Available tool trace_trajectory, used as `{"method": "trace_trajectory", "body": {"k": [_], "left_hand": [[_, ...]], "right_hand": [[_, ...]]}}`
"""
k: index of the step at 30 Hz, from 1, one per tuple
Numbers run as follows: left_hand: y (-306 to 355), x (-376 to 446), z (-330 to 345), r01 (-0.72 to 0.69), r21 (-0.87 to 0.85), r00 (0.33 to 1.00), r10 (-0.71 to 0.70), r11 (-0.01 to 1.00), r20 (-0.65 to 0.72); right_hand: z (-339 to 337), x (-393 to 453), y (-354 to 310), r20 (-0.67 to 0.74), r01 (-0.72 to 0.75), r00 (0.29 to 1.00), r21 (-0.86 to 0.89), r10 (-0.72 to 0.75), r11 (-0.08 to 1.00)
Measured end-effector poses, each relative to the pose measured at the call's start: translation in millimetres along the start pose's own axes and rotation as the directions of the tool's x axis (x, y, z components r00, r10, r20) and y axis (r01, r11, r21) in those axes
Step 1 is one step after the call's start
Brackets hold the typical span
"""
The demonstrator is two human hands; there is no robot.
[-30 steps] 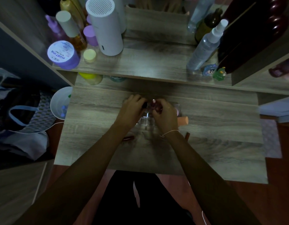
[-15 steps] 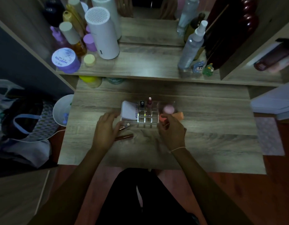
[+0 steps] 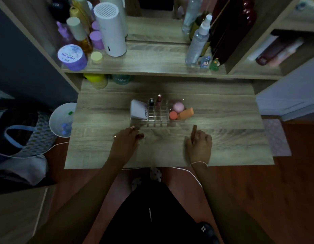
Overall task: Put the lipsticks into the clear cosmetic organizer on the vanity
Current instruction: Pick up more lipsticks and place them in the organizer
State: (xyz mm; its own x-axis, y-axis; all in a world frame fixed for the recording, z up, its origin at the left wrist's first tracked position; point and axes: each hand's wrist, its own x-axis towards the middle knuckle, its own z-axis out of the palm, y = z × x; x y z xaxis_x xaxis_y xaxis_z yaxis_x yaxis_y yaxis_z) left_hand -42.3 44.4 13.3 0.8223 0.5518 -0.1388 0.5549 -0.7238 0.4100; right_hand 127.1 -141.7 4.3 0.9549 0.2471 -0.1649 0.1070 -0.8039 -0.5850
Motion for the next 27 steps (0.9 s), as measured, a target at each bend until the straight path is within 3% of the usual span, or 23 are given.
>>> {"method": "trace_trajectory", "body": {"k": [12,22,27], "left_hand": [[-8,-7,10,-0.022,0.106,1.0,0.023,0.994,-0.007],[-5,-26,0,-0.068,-0.206,0.997,0.057,0.976,-0.059],[5,-28,-18,-0.099,-0.33,0.989,0.056,0.939,-0.136]], "right_hand": [[5,-5,-8,0.101,-0.073,0.991,-0.097,0.082,0.993],[15,-39,-25,0.364,-0.071,0.93,0.028,0.056,0.997],[10,-42,-46,0.385,-0.007,0.922,0.073,-0.022,0.997]]}}
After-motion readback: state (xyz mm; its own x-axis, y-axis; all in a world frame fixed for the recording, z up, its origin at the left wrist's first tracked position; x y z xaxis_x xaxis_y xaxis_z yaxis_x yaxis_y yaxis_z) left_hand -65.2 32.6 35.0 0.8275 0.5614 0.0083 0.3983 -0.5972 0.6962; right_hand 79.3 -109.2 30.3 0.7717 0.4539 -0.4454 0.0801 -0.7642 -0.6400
